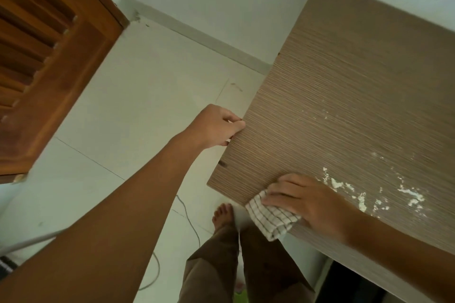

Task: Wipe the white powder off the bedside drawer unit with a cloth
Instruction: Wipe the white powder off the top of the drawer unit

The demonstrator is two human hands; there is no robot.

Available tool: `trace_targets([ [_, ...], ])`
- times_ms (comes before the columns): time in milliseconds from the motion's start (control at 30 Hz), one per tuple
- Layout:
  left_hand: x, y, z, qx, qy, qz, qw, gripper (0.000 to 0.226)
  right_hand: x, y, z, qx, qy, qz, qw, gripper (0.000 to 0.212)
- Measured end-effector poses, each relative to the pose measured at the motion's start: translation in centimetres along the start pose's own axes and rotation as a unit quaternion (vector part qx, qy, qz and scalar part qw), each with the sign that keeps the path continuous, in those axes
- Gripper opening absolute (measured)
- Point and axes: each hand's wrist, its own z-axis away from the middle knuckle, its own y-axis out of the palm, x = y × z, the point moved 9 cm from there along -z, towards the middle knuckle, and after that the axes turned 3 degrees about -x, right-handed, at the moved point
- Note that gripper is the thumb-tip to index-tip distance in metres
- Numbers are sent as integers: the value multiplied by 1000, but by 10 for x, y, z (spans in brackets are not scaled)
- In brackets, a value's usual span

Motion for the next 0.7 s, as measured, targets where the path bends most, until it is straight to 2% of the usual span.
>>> trace_targets([
  [100,7,1,3,0,-6,12,1000,11,-5,-6,19,0,14,-3,1000,56],
  [267,4,0,7,-16,-14,20,1000,7,-12,-46,-13,-121,102,-36,987,43],
  [400,4,-1,10,-18,-42,14,999,6,-26,-55,-59,-153,148,12,977,45],
  [500,6,-2,9,0,-68,15,998,6,-26,-42,-83,-126,161,22,979,50],
  [600,5,-1,9,24,-88,-4,996,16,-1,-22,-90,-74,98,35,992,56],
  [700,3,0,11,34,-96,-4,995,18,21,-4,-76,12,40,22,999,61],
])
